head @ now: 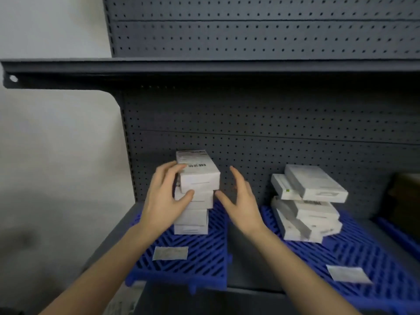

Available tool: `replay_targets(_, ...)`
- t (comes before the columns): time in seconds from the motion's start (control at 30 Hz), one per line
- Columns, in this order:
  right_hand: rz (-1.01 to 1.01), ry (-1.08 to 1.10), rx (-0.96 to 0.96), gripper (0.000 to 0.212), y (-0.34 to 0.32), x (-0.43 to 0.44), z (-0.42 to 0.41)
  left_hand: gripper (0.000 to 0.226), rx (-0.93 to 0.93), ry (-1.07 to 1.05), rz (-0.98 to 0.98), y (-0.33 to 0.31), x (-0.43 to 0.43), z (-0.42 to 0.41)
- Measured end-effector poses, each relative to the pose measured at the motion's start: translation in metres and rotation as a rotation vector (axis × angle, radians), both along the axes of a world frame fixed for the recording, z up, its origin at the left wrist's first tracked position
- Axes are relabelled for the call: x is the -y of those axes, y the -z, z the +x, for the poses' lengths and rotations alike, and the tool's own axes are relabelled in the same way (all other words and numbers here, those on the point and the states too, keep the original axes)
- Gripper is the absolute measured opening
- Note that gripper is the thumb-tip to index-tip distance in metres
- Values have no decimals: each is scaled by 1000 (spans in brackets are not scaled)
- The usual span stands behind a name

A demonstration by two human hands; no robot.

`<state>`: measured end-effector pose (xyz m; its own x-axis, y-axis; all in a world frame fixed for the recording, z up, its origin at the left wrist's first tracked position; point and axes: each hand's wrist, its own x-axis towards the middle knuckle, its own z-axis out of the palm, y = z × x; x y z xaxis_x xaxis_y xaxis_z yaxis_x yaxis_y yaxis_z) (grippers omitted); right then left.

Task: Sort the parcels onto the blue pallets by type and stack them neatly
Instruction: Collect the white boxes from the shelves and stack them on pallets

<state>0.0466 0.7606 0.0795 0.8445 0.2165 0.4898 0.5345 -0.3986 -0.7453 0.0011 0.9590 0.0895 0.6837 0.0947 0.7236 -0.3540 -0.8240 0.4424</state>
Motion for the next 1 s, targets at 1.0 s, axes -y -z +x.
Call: replay_targets(1.0, -311, 1142, -80, 29, -14, 631, -398, 25, -147, 1227, 234, -18, 717, -173)
